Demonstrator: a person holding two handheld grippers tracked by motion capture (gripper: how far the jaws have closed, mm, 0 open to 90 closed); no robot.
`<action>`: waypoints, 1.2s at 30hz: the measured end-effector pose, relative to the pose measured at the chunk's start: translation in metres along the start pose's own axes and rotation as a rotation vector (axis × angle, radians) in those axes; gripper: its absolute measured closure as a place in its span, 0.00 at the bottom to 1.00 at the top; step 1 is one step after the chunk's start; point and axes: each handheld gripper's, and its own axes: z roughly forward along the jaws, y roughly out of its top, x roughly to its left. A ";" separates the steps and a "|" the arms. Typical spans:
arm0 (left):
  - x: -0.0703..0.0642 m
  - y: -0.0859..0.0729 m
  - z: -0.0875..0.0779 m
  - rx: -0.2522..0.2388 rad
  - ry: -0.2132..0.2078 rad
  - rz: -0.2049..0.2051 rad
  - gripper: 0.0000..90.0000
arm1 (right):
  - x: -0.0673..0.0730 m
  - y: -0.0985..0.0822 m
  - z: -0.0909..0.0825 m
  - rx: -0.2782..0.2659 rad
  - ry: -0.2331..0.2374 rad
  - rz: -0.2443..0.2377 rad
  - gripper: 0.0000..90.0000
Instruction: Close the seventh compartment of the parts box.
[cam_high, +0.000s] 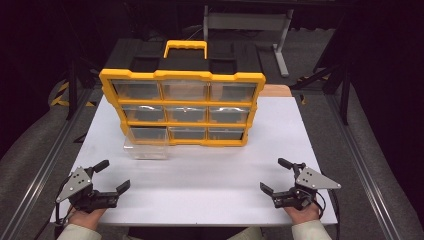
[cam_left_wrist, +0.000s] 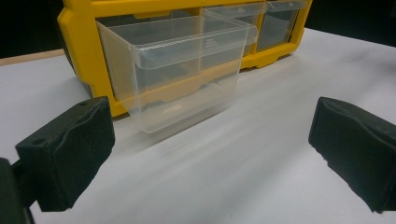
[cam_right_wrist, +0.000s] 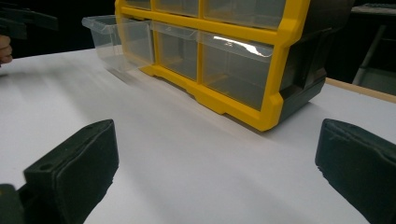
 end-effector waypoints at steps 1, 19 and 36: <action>0.000 0.000 0.000 -0.001 -0.001 0.001 0.01 | 0.000 0.000 0.000 -0.001 0.002 0.002 0.00; 0.002 0.009 0.004 -0.020 -0.032 -0.046 0.01 | -0.001 -0.003 0.004 0.006 0.021 0.027 0.00; 0.000 0.029 0.022 -0.039 -0.072 -0.033 0.02 | 0.000 -0.004 0.008 0.026 0.032 0.027 0.00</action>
